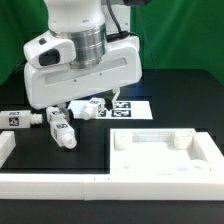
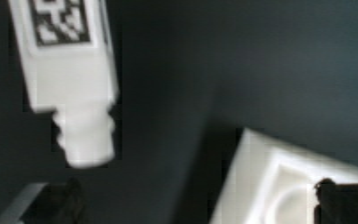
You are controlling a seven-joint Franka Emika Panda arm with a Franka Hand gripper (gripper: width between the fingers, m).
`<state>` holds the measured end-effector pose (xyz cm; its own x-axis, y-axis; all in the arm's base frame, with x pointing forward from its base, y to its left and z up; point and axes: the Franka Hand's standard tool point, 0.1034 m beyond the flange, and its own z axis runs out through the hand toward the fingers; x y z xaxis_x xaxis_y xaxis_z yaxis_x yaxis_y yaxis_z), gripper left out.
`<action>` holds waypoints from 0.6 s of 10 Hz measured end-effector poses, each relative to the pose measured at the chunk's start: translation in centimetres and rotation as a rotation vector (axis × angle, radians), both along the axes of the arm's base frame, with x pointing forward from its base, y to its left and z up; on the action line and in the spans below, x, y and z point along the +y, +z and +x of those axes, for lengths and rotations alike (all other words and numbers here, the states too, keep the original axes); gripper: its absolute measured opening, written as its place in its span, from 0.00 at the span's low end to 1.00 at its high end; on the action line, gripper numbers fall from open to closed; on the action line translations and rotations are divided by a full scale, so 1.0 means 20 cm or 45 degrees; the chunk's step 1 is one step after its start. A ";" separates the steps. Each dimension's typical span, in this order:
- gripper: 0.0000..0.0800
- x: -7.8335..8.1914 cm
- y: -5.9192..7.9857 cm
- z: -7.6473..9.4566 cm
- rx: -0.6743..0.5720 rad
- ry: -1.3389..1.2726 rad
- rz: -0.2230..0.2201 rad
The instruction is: Assemble one leg
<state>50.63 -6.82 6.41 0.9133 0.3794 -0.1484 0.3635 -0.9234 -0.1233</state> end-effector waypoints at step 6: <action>0.81 -0.05 0.02 -0.18 0.526 0.126 -0.143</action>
Offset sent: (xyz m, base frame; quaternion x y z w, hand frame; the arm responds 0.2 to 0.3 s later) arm 0.0000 0.0000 0.0000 0.0000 -0.1938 0.0000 0.9810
